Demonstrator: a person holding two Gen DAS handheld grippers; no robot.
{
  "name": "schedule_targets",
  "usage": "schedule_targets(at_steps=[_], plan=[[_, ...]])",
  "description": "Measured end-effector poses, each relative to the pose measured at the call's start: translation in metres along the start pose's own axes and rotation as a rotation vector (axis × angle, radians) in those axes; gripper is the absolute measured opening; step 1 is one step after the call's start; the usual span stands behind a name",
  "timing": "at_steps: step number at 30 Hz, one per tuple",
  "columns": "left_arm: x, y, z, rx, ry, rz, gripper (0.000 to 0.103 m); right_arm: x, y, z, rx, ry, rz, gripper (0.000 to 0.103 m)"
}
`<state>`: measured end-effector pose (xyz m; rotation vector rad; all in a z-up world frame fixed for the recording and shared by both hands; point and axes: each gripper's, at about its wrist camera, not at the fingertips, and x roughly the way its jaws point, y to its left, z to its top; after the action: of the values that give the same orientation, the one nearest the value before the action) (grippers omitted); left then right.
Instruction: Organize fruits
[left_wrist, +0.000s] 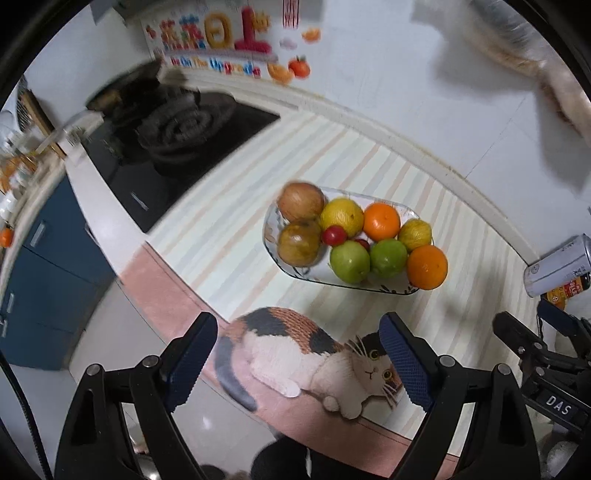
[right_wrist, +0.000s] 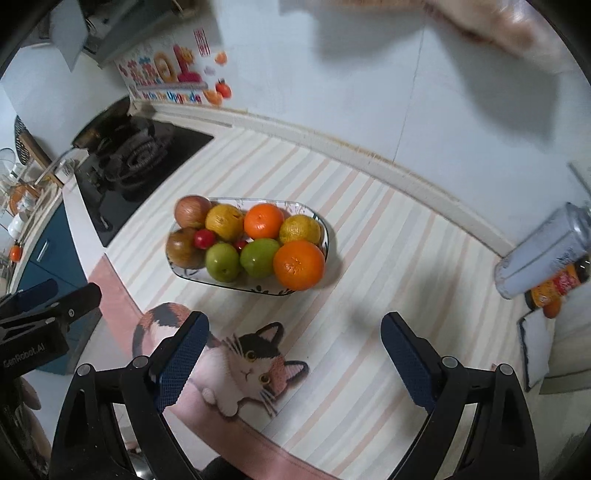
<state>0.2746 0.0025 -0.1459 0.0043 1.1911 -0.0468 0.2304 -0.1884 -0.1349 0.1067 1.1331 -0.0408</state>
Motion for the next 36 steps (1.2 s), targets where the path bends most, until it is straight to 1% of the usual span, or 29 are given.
schedule_targets(at_steps=[5, 8, 12, 16, 19, 26, 32, 36], plan=[[-0.055, 0.004, -0.020, 0.029, -0.120, 0.009, 0.090, -0.057, 0.011, -0.026, 0.000, -0.077, -0.012, 0.096], [-0.087, 0.008, -0.037, 0.040, -0.174, 0.009, 0.090, -0.089, 0.017, -0.045, 0.006, -0.117, -0.021, 0.096], [-0.120, 0.013, -0.059, 0.053, -0.221, -0.018, 0.090, -0.130, 0.025, -0.067, 0.010, -0.169, -0.023, 0.096], [-0.150, 0.016, -0.081, 0.070, -0.270, -0.013, 0.090, -0.168, 0.030, -0.088, 0.010, -0.211, -0.005, 0.096], [-0.168, 0.018, -0.094, 0.059, -0.294, -0.026, 0.090, -0.193, 0.029, -0.102, 0.009, -0.244, 0.013, 0.096], [-0.202, 0.014, -0.116, 0.049, -0.355, -0.023, 0.090, -0.230, 0.021, -0.120, 0.002, -0.288, 0.020, 0.097], [-0.216, 0.009, -0.128, 0.039, -0.369, -0.038, 0.090, -0.244, 0.019, -0.124, -0.010, -0.304, 0.033, 0.097], [-0.225, 0.007, -0.131, 0.041, -0.388, -0.026, 0.090, -0.249, 0.018, -0.125, -0.016, -0.306, 0.048, 0.097]])
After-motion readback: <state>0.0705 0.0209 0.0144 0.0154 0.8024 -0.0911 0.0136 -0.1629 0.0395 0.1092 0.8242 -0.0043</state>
